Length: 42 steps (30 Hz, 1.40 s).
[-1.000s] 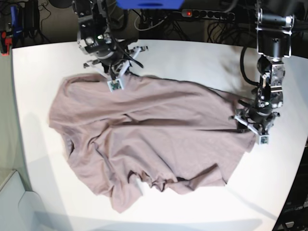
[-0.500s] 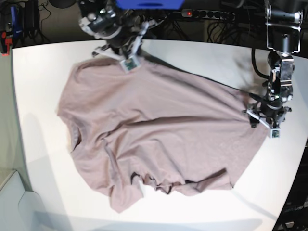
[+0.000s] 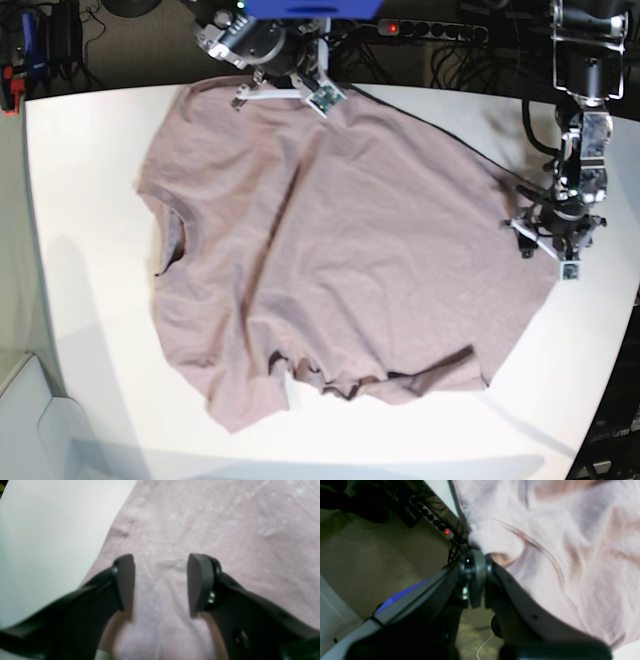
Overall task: Layout the t-shirt on the table in an organized manner, then fold the t-shirt properly
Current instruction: 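Pull the shirt edges apart with both grippers to spread it, then drag the shirt's collar corner outward with the right gripper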
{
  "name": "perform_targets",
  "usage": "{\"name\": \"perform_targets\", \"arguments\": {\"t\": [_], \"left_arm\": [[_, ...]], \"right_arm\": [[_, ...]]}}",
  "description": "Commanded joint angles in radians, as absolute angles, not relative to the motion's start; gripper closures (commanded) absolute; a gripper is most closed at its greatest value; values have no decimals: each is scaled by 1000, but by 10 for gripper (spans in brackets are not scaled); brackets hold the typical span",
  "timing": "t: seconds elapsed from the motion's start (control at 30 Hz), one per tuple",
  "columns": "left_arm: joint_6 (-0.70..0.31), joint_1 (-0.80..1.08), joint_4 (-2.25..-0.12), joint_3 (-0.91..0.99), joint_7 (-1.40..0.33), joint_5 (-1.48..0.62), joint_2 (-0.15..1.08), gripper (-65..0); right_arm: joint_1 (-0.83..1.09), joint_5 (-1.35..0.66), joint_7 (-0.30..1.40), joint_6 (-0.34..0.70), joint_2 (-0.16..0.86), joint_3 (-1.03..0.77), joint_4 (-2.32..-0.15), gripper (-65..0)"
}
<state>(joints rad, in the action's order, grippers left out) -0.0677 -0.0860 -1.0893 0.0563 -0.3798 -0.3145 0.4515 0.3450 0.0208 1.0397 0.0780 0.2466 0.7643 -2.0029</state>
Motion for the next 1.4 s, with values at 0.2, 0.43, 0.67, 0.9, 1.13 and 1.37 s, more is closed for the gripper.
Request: {"name": "perform_targets", "arguments": {"t": [0.2, 0.43, 0.67, 0.9, 1.13, 1.37], "left_arm": [[-65, -67, -1095, 168, -417, -300, 463, -335], [-65, -61, -1095, 182, -417, -300, 466, -335], [-65, -61, -1095, 182, -417, -300, 466, -335], [-65, -61, -1095, 182, -417, -300, 466, -335], [-65, -61, -1095, 182, -417, -300, 466, -335], [-65, -59, -1090, 182, -417, -300, 464, -335]], "right_arm": [[348, -1, 1049, 107, 266, 774, -2017, -42], [334, -1, 1046, 108, 268, 780, -2018, -323], [337, 1, 1018, 107, 268, 697, -2020, -377], [320, 1, 1003, 110, 268, 567, -2018, -377], [269, -2, 1007, 110, 302, 492, -2015, -379], [185, -4, 998, 110, 338, 490, -1914, -379]]}}
